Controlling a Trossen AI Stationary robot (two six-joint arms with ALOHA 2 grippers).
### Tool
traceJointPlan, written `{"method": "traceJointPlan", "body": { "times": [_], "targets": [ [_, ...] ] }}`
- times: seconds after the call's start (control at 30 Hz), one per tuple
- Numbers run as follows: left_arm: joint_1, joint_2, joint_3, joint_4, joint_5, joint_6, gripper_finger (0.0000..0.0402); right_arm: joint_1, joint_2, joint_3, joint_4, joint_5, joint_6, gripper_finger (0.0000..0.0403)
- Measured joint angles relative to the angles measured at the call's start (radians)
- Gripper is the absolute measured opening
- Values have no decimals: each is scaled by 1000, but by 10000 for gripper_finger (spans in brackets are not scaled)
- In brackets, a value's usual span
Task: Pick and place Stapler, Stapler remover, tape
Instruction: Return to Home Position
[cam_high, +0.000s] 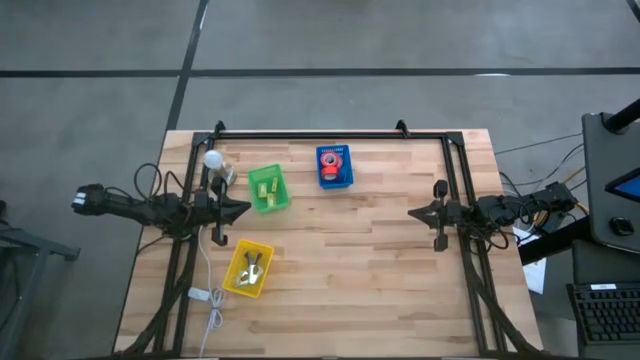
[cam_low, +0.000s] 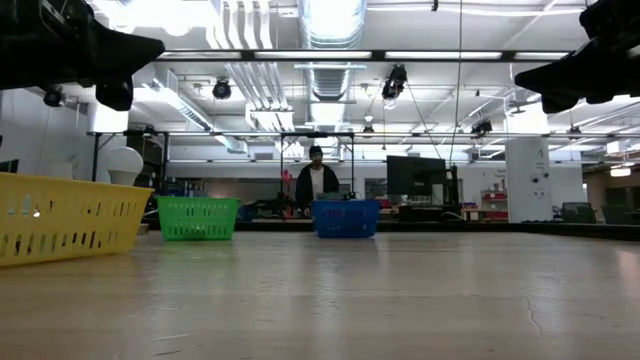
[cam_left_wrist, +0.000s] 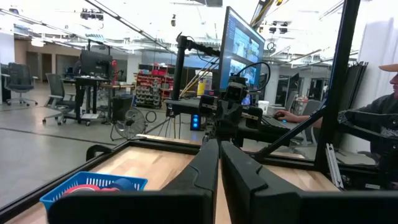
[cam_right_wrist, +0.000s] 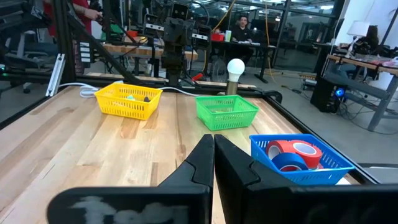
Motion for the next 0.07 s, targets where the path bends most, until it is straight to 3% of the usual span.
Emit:
{"method": "traceJointPlan", "body": {
  "times": [0.07],
  "targets": [
    [0, 0, 0, 0, 0, 0, 23, 0, 0, 0, 0, 0, -1, 8]
  ]
}}
